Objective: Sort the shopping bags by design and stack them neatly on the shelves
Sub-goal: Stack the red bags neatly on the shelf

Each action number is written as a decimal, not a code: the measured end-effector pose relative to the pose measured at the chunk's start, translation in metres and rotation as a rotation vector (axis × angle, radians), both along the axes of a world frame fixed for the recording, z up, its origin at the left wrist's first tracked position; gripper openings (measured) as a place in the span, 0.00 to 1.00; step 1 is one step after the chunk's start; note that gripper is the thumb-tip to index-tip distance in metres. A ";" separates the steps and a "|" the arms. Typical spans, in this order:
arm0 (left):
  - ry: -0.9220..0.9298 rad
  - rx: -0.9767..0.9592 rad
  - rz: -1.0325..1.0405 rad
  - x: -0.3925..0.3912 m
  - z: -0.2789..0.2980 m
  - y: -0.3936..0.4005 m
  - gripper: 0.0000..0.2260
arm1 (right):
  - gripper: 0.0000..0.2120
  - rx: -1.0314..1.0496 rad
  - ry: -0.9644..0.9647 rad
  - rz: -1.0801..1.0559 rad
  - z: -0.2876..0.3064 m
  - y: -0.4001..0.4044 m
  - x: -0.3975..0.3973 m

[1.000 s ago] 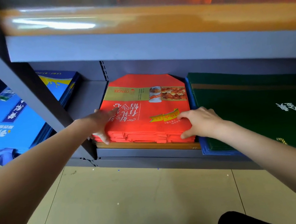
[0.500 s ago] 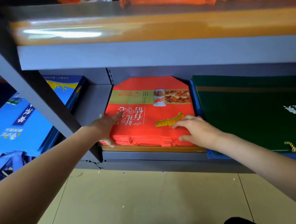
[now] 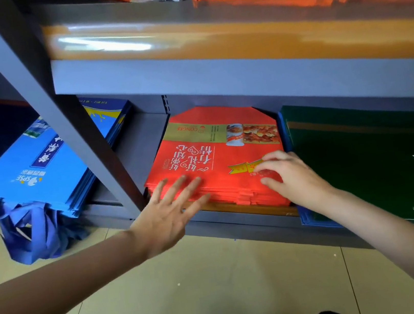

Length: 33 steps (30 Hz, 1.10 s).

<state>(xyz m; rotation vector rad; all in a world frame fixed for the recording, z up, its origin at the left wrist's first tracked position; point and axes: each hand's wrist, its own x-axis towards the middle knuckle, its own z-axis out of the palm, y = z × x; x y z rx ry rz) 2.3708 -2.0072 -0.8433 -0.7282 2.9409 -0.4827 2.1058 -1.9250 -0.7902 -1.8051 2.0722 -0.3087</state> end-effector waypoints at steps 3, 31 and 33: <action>0.029 0.060 0.021 0.001 -0.009 0.006 0.43 | 0.13 0.055 0.046 0.062 -0.003 -0.011 0.011; -0.055 0.155 -0.168 0.114 0.069 -0.047 0.19 | 0.12 -0.046 -0.594 0.048 0.011 -0.042 0.154; -0.054 0.120 -0.164 0.131 0.074 -0.059 0.18 | 0.12 0.015 -0.564 0.221 0.022 -0.037 0.170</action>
